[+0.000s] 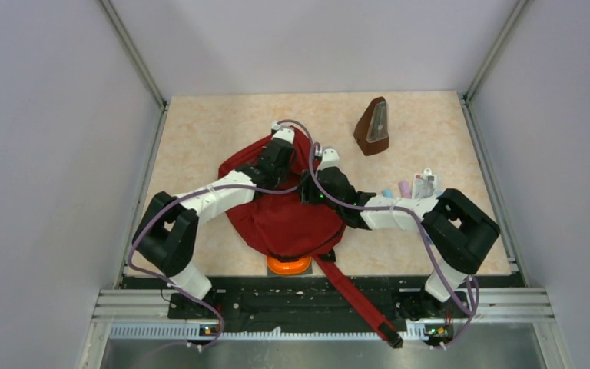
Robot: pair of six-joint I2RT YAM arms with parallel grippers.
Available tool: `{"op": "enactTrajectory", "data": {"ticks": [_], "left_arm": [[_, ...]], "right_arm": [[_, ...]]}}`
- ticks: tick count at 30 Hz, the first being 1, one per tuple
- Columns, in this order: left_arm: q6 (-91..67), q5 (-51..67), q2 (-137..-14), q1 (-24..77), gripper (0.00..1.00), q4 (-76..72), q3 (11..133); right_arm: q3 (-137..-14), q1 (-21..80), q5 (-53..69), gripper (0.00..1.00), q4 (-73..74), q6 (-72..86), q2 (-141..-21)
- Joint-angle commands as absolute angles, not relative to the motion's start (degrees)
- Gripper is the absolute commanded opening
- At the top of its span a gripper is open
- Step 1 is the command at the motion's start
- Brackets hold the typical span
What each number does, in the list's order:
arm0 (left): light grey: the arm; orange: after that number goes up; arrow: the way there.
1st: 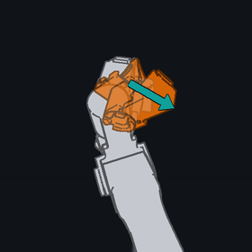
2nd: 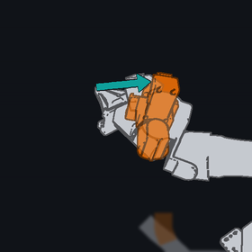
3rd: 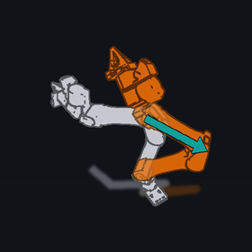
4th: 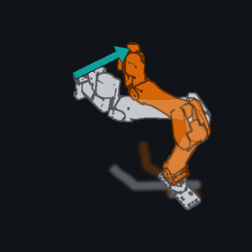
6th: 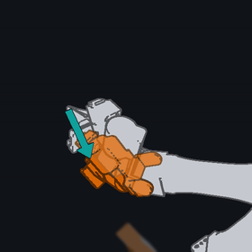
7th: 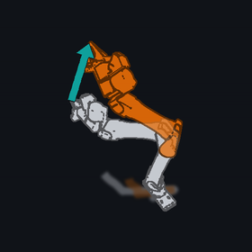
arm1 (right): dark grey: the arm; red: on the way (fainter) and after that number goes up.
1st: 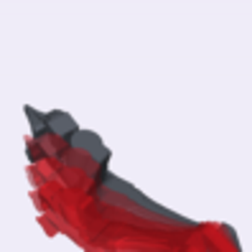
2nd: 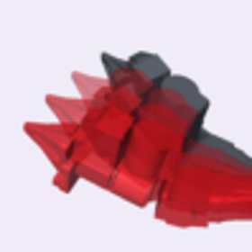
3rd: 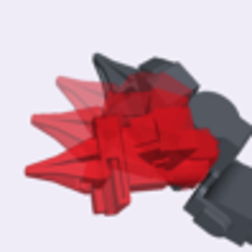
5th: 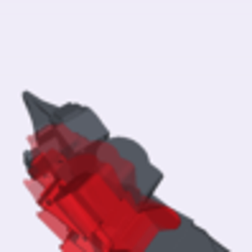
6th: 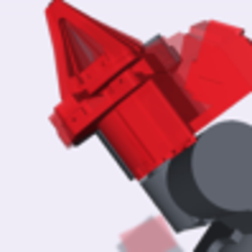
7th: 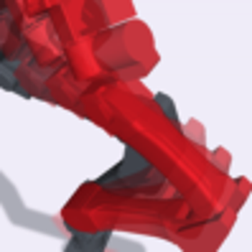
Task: Pack the student bag
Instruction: Unzip the student bag at the center of the board.
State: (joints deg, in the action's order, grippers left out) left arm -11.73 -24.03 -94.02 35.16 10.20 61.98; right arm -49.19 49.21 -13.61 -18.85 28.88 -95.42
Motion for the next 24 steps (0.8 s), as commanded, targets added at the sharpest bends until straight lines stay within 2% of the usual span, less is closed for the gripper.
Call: {"op": "enactTrajectory", "data": {"ticks": [1, 4, 8, 13, 24], "left_arm": [[-8.0, -35.5, -87.3, 33.7, 0.09, 4.9, 62.2], [-4.5, -37.2, -83.4, 33.7, 0.0, 1.5, 62.6], [-1.0, -38.1, -79.4, 33.6, 0.0, 1.4, 64.8], [-0.5, -37.4, -75.3, 33.4, 0.0, 4.1, 65.7], [-3.3, -32.7, -70.6, 30.9, 0.0, 14.0, 65.4]], "right_arm": [[-48.7, 48.9, -18.4, 0.51, -8.1, 26.3, -98.1], [-50.0, 48.8, -22.3, 0.55, -6.2, 24.4, -98.5], [-52.6, 47.4, -22.4, 0.57, -6.0, 23.0, -100.7], [-57.5, 44.5, -21.9, 0.51, -5.9, 20.8, -105.7], [-71.2, 37.8, -19.5, 0.49, -2.4, 13.3, -113.4]]}}
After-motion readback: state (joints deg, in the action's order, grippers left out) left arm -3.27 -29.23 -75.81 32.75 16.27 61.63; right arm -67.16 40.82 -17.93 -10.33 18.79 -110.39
